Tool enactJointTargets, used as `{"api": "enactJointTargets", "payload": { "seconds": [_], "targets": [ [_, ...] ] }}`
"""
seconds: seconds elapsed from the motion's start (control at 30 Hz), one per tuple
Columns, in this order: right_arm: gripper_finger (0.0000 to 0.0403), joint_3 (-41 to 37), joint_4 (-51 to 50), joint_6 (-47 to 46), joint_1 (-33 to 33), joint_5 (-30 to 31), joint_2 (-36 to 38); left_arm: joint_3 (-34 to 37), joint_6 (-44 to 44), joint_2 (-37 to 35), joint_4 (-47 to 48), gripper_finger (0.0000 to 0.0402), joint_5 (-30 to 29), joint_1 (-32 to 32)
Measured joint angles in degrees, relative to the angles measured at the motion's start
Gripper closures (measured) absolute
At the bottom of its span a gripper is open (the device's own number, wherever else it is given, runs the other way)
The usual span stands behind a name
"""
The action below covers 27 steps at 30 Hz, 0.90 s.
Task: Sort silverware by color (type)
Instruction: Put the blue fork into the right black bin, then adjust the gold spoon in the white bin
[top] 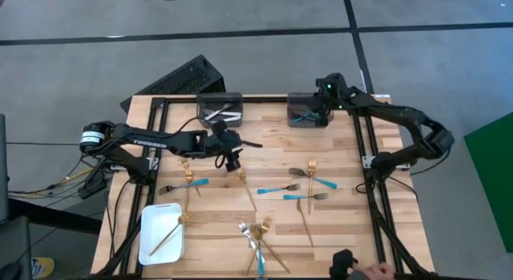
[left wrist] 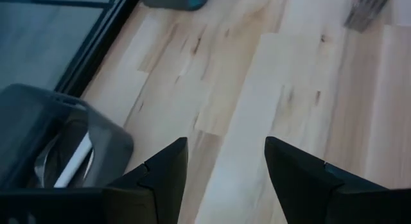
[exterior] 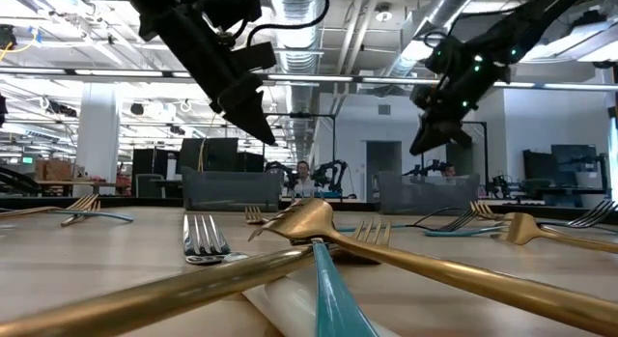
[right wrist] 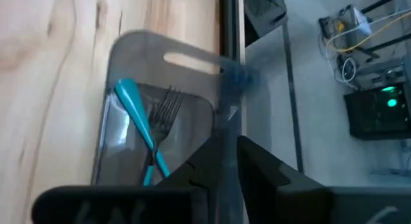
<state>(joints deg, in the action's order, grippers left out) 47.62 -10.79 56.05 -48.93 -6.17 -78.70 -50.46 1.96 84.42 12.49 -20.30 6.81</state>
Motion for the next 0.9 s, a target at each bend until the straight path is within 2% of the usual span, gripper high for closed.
{"api": "enactJointTargets", "payload": {
  "seconds": [0.07, 0.17, 0.37, 0.57, 0.77, 0.9],
  "targets": [
    [0.0316, 0.0, 0.1, -1.3, 0.0, 0.0, -0.4, 0.0, 0.6, 0.0, 0.0, 0.0206, 0.0, 0.3],
    [0.0314, 0.0, -1.0, -8.0, 0.8, 0.1, 0.7, 0.0, 0.7, 0.0, 0.1, 0.0206, 0.1, 0.3],
    [0.0313, 0.1, -5.4, -29.9, 4.6, 1.5, 6.6, 0.0, 1.3, 0.0, 0.9, 0.0206, 0.1, 0.3],
    [0.0313, 0.1, -22.4, -50.0, 10.0, 1.5, 11.9, 0.0, 4.0, 0.0, 1.7, 0.0206, 0.2, -1.0],
    [0.0313, 0.1, -39.7, -67.3, 20.4, 2.3, 13.1, 0.0, 4.6, 0.0, 0.7, 0.0206, 0.5, -3.6],
    [0.0318, 0.0, -43.3, -75.9, 31.5, 5.7, 13.1, 0.0, 4.5, 0.0, 0.6, 0.0206, 1.0, -5.4]
  ]
}}
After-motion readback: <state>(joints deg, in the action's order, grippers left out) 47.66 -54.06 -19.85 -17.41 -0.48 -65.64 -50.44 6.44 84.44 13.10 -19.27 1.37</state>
